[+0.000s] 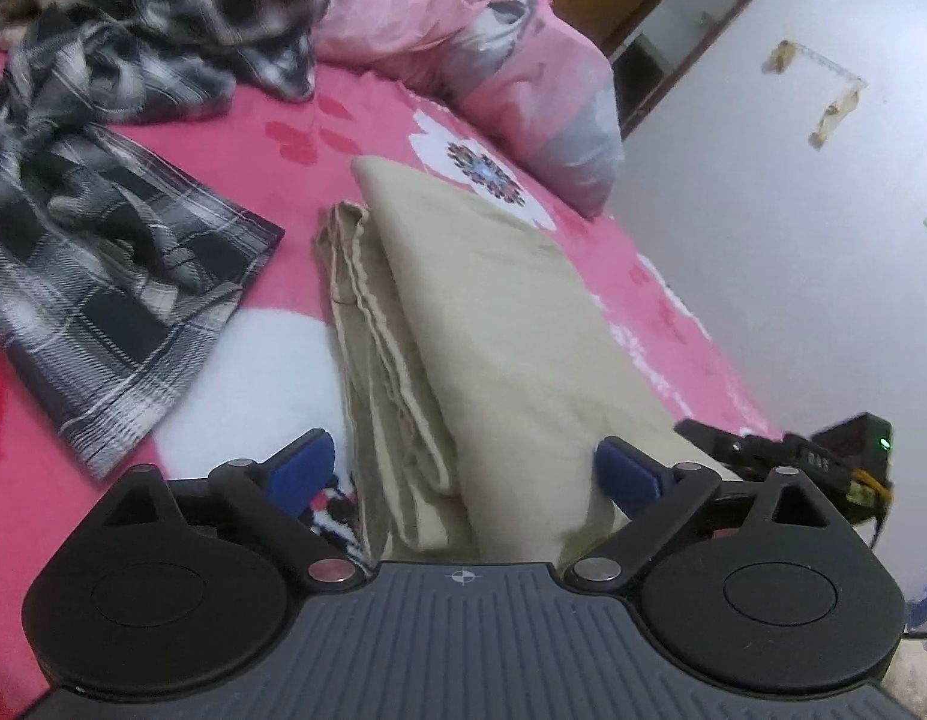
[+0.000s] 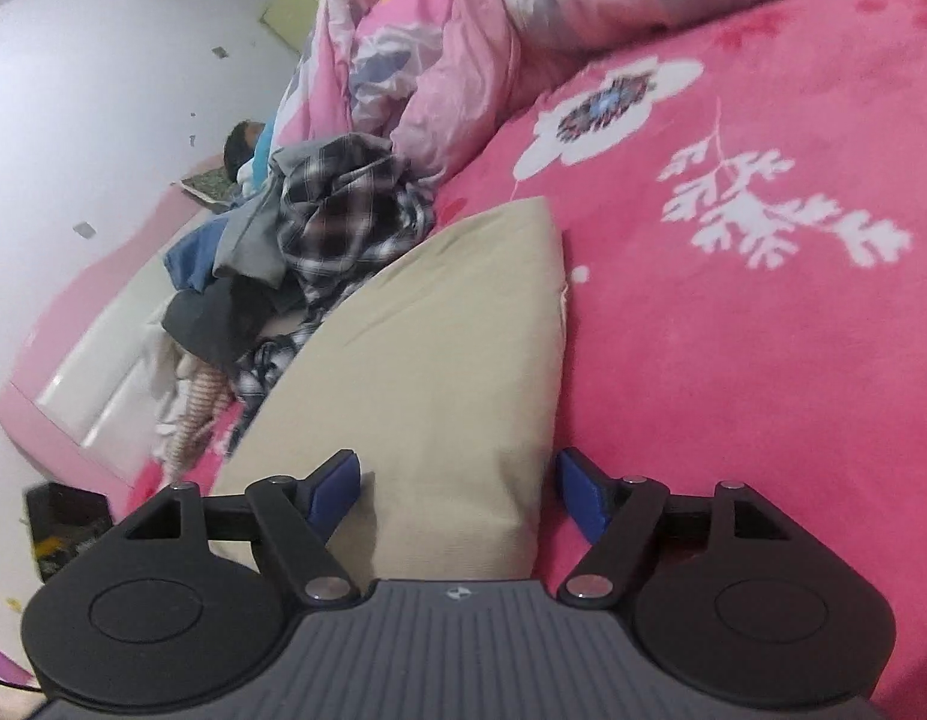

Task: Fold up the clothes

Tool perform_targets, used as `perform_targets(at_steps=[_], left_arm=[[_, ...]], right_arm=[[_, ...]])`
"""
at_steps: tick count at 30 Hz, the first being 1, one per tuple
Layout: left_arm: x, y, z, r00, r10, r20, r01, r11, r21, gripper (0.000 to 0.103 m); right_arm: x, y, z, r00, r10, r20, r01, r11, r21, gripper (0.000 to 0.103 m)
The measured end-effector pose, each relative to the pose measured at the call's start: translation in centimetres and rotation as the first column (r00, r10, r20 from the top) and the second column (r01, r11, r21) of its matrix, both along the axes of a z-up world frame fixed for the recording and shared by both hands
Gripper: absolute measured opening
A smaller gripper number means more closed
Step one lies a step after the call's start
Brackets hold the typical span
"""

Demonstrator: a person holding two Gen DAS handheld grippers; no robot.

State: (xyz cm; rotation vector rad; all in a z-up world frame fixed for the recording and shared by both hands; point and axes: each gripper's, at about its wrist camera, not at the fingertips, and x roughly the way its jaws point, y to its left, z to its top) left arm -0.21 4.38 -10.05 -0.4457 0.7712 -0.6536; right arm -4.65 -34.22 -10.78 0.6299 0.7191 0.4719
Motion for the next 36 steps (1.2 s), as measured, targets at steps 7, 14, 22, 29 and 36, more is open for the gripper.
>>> perform_targets(at_steps=[7,14,22,29,36], left_arm=[[1.2,-1.2,-0.6,1.000,-0.028,-0.002,0.028,0.998,-0.055,0.092],[-0.1,-2.1,1.0,0.997,-0.001,0.077,0.002,1.000,-0.021,0.080],[-1.2,-2.5,3.9,0.990,0.005,0.142,0.000,0.999,-0.032,0.073],[-2.6,-5.5,6.1,0.978,-0.041,0.203,0.047,0.999,-0.024,0.072],[-2.1,-10.7,8.6,0.956,-0.137,0.258,0.146,0.989,-0.016,0.072]], right_arm=[[4.8,0.2,-0.4,0.989,0.102,-0.104,-0.090,0.989,0.118,0.071],[6.1,0.0,0.0,0.985,0.086,-0.152,-0.063,0.986,0.153,0.028],[4.0,0.1,3.0,0.999,0.049,-0.019,-0.046,0.993,0.111,0.024],[1.6,-2.4,4.6,0.999,0.009,0.045,-0.015,0.991,0.130,0.024],[-1.1,-7.1,6.7,0.991,-0.072,0.111,0.055,0.987,0.151,0.024]])
